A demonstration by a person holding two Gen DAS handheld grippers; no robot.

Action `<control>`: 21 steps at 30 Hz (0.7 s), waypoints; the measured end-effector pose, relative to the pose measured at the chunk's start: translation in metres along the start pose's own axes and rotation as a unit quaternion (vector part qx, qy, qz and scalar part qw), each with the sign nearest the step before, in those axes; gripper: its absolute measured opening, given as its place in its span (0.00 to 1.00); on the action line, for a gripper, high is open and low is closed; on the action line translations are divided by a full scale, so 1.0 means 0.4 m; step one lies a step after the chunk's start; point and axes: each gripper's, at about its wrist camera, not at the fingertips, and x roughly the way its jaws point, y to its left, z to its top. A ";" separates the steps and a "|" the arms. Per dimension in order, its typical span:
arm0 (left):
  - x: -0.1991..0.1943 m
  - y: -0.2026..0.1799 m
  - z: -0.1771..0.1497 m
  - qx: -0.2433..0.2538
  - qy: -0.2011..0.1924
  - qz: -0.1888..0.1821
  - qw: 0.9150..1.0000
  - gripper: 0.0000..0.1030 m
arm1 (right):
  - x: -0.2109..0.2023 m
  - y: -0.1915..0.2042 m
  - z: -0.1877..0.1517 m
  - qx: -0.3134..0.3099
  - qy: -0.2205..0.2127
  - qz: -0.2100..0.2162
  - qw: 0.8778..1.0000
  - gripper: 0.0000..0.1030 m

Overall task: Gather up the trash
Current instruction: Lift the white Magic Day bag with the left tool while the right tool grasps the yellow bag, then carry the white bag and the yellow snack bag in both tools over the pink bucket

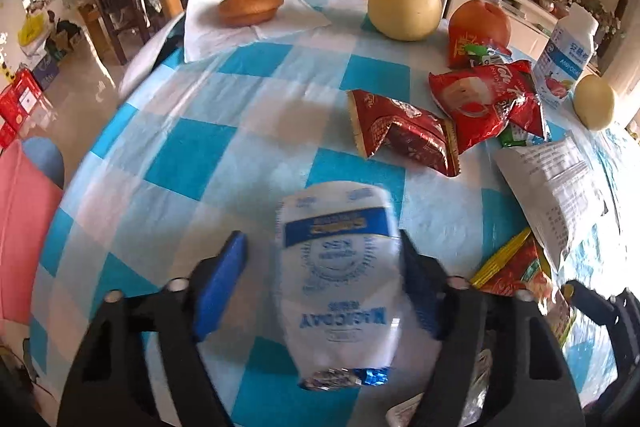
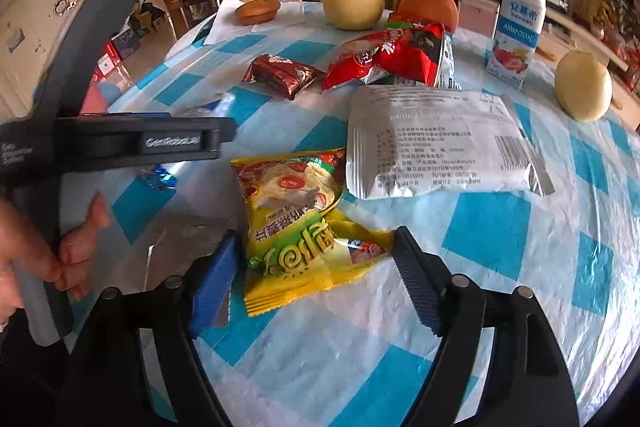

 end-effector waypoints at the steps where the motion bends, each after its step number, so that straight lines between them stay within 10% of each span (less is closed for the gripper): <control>1: -0.003 0.004 -0.001 0.000 -0.004 -0.001 1.000 0.58 | 0.001 0.000 0.001 -0.001 -0.002 -0.001 1.000 0.76; 21: -0.049 0.134 0.005 -0.069 -0.023 -0.073 0.995 0.58 | -0.034 0.044 0.005 0.003 -0.046 -0.030 0.999 0.43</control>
